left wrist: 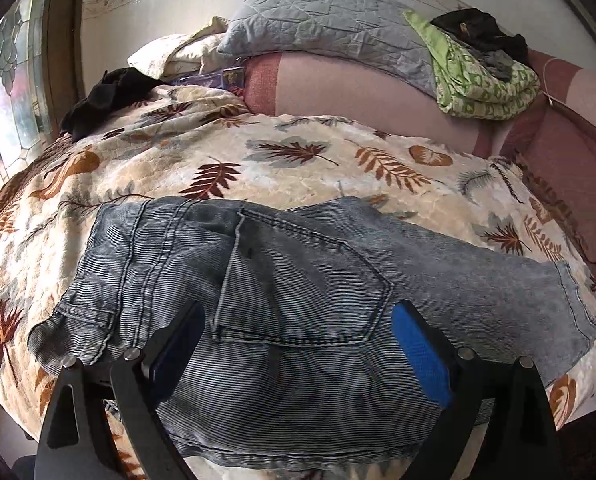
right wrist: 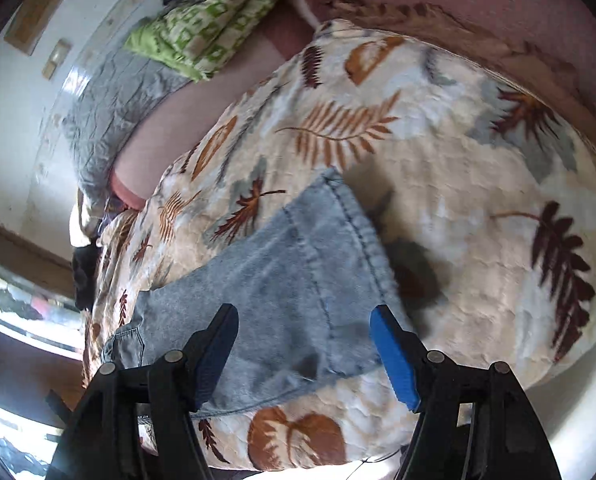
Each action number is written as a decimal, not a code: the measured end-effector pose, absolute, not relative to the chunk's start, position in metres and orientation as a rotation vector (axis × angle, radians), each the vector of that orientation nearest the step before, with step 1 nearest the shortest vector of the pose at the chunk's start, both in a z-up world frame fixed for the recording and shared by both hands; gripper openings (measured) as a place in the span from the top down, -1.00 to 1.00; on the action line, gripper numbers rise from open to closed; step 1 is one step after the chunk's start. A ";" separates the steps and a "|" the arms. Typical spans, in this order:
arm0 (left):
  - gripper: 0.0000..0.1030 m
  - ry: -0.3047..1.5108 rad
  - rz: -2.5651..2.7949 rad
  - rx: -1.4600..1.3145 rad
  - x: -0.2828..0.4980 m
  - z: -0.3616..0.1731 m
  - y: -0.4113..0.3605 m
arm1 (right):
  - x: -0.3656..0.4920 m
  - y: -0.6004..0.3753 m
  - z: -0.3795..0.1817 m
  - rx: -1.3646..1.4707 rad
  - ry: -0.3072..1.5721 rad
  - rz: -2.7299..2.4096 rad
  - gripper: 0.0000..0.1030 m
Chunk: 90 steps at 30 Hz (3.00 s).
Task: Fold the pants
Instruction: 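Grasp the leg hem with the right tool, then pull the hem with the right tool to straighten the leg, then release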
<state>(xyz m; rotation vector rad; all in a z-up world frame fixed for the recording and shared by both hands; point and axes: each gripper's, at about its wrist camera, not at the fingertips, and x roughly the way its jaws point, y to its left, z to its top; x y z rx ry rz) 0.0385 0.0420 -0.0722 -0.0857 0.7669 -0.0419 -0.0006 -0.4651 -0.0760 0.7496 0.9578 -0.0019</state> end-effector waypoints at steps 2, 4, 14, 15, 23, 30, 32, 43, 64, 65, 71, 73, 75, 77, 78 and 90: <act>-0.83 0.758 -0.078 -0.054 0.037 -0.069 0.024 | -0.015 -0.482 -0.090 0.834 0.959 0.005 -0.40; -0.83 0.752 -0.109 -0.011 0.034 -0.067 0.005 | -0.019 -0.490 -0.100 0.876 0.957 0.021 -0.40; -0.83 0.792 -0.116 0.067 0.027 -0.074 -0.017 | 0.001 -0.482 -0.121 0.905 0.952 0.017 0.72; -0.83 0.795 -0.114 0.066 0.028 -0.074 -0.016 | 0.000 -0.483 -0.118 0.913 0.945 0.022 0.79; -0.83 0.803 -0.119 0.047 0.031 -0.077 -0.009 | -0.020 -0.486 -0.124 0.999 0.955 -0.013 0.76; -0.83 0.821 -0.125 -0.001 0.037 -0.083 -0.004 | -0.045 -0.490 -0.133 1.085 0.902 -0.048 -0.34; -0.83 0.822 -0.126 0.007 0.038 -0.085 -0.006 | -0.050 -0.492 -0.132 1.100 0.882 -0.059 -0.41; -0.83 0.833 -0.105 -0.003 0.039 -0.092 0.000 | -0.029 -0.481 -0.142 1.090 0.913 -0.052 -0.20; -0.83 0.851 -0.122 0.046 0.037 -0.099 -0.008 | -0.019 -0.472 -0.128 0.768 0.990 -0.107 0.60; -0.83 0.846 -0.119 0.055 0.036 -0.100 -0.009 | -0.021 -0.474 -0.122 0.773 0.975 -0.083 0.54; -0.83 0.818 -0.150 0.082 0.032 -0.097 -0.018 | -0.018 -0.487 -0.078 0.652 0.892 -0.133 0.40; -0.83 0.821 -0.154 0.097 0.032 -0.099 -0.021 | 0.003 -0.486 -0.071 0.611 0.904 -0.093 0.40; -0.83 0.824 -0.159 0.097 0.031 -0.101 -0.021 | 0.033 -0.480 -0.070 0.574 0.933 -0.063 0.40; -0.83 0.817 -0.160 0.095 0.031 -0.100 -0.020 | 0.066 -0.472 -0.075 0.518 0.985 -0.029 0.40; -0.83 0.813 -0.158 0.094 0.031 -0.099 -0.019 | 0.081 -0.469 -0.079 0.498 1.004 -0.022 0.40; -0.83 0.829 -0.160 0.064 0.039 -0.106 -0.017 | 0.125 -0.460 -0.081 0.324 0.966 -0.062 1.00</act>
